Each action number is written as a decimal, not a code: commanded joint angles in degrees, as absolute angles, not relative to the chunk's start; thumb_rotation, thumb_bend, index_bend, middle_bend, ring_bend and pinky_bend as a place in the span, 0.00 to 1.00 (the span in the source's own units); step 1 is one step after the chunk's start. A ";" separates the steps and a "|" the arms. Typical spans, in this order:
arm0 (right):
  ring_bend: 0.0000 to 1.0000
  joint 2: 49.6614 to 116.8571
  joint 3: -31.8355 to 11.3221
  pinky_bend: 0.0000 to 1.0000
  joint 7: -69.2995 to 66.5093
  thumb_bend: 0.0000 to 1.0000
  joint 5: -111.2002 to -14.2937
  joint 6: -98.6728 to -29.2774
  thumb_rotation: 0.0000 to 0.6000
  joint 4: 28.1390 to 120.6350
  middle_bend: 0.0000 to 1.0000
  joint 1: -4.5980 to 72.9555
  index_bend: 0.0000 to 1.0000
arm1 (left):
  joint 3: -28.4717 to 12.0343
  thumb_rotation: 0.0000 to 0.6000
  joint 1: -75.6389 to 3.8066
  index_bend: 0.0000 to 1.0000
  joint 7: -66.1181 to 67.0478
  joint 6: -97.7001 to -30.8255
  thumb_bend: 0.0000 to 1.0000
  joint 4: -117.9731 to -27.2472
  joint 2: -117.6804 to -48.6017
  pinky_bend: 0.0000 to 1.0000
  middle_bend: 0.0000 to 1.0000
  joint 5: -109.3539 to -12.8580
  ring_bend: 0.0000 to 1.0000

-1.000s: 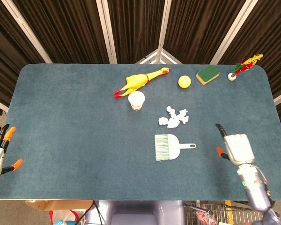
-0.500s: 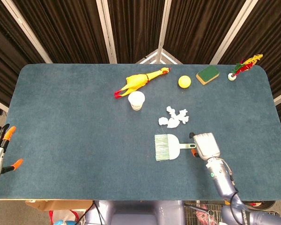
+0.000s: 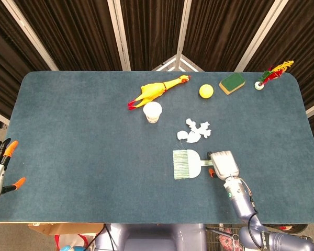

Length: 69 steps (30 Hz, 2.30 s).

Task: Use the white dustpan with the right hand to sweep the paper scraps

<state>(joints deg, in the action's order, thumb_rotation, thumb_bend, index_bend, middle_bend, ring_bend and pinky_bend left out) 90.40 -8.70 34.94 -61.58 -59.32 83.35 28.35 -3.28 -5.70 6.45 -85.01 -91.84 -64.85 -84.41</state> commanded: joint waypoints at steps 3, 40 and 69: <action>0.98 91.41 -8.53 0.85 34.45 0.31 -60.93 -58.88 1.00 81.71 0.96 28.89 0.46 | -3.23 1.00 -5.67 0.00 6.57 -85.12 0.01 -91.93 -64.85 0.00 0.00 -84.51 0.00; 0.98 87.99 -9.76 0.85 36.34 0.57 -61.19 -61.53 1.00 86.72 0.96 32.03 0.75 | -3.26 1.00 -5.82 0.00 6.29 -84.51 0.01 -92.48 -64.61 0.00 0.00 -83.78 0.00; 0.98 87.10 -19.25 0.85 48.95 0.61 -43.38 -59.16 1.00 86.09 0.96 45.96 0.78 | -3.19 1.00 -6.30 0.00 3.91 -82.40 0.01 -93.54 -63.06 0.00 0.00 -82.55 0.00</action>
